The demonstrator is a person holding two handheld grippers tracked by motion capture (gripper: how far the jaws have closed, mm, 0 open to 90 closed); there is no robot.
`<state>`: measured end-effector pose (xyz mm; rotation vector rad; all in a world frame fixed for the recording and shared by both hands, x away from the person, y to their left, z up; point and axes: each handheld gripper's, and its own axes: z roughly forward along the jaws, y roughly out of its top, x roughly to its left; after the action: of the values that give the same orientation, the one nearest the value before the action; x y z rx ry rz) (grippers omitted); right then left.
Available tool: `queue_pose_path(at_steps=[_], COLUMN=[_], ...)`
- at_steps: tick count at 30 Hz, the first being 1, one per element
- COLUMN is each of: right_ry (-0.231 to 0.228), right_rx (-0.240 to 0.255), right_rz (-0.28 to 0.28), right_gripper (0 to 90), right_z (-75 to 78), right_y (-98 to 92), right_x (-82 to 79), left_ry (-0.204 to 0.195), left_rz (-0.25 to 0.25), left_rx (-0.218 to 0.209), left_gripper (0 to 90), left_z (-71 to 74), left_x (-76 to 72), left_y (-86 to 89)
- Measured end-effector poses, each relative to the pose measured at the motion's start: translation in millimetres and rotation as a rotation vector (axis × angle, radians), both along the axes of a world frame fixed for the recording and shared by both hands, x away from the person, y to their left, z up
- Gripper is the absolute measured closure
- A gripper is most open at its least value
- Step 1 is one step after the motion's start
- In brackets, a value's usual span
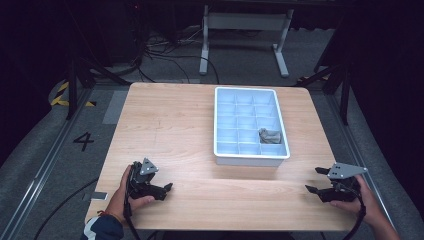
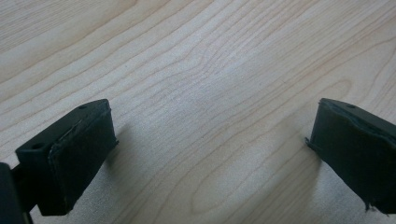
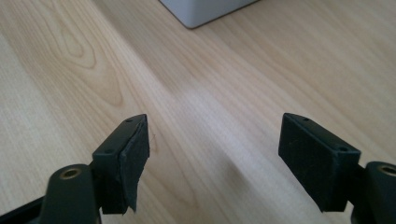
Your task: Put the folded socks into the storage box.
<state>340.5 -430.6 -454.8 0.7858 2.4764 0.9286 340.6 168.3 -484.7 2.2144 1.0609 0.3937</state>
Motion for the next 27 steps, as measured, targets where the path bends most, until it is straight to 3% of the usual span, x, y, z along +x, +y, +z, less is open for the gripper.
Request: queue_pose_path(at_steps=[9, 13, 17, 27], right_ry=[0.037, 0.061, 0.07, 0.066], right_rx=[0.086, 0.094, 0.146, 0.149], right_rz=[-0.053, -0.085, -0.096, -0.124], right_gripper=[23.0, 21.5, 20.7, 20.1], right_z=[-16.6, -23.9, -28.4, -29.0], right_y=[-14.3, -15.7, -18.6, -16.8], right_x=[-9.3, -10.1, -10.9, -11.9], left_ry=[0.002, 0.001, 0.001, -0.001], left_rz=[0.001, 0.0, 0.001, 0.007], left_rx=[0.0, 0.0, 0.002, 0.004], left_gripper=[0.5, 0.5, 0.5, 0.5], left_z=[0.0, 0.0, 0.1, 0.1], left_x=[-0.1, -0.1, -0.2, -0.3], left_y=[0.0, 0.0, 0.0, -0.5])
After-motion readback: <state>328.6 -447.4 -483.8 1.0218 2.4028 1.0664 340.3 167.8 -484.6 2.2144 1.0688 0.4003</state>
